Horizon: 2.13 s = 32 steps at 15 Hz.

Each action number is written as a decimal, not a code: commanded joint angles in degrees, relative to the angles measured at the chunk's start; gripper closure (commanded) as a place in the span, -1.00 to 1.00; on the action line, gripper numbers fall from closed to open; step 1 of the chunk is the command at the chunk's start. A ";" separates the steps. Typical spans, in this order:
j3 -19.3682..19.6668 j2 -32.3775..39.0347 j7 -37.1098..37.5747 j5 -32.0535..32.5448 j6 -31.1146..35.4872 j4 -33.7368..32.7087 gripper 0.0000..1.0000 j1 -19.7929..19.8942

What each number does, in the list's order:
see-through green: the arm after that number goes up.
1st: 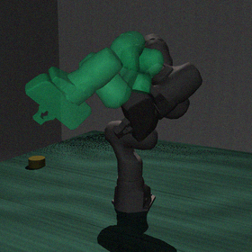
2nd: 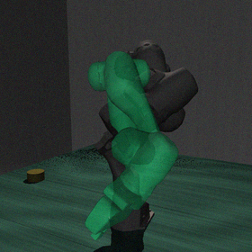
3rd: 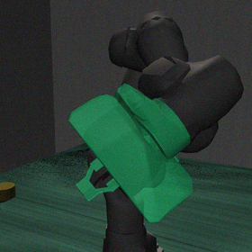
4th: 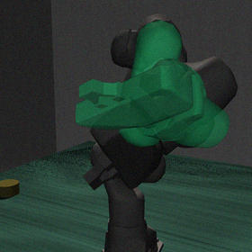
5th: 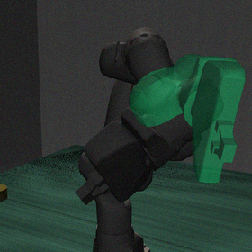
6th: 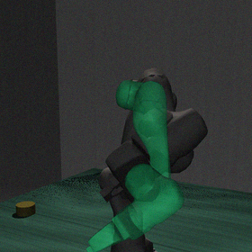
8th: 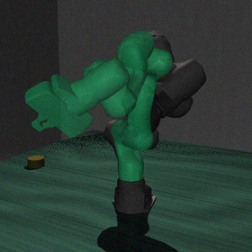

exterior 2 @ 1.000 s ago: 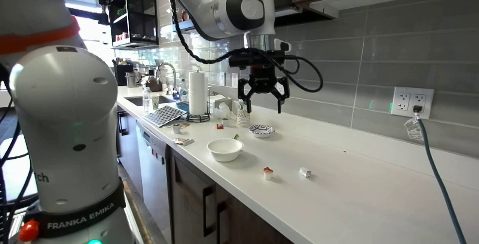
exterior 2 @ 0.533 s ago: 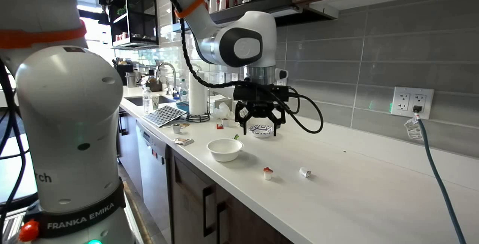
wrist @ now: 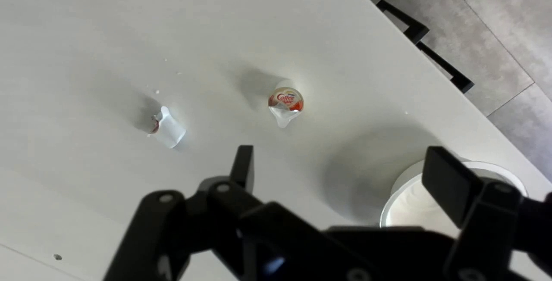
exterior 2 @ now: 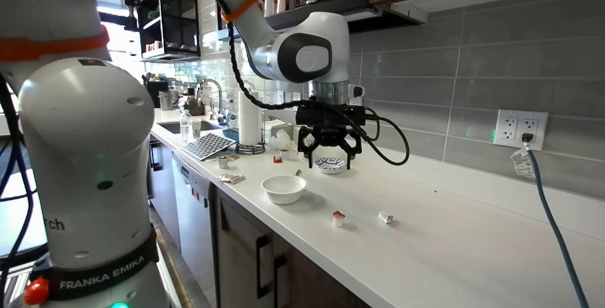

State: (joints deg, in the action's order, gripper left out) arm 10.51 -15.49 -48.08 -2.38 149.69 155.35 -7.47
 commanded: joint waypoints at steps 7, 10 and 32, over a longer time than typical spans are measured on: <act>-2.61 9.03 -4.11 -6.51 5.87 1.50 -1.00 -0.67; -4.33 12.14 -6.11 -9.95 10.03 1.88 -1.00 -0.65; -7.58 32.92 -7.06 -12.94 24.00 -8.91 -1.00 2.44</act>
State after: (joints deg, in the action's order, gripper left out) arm 3.25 14.38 -54.27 -15.13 171.98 148.53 -5.72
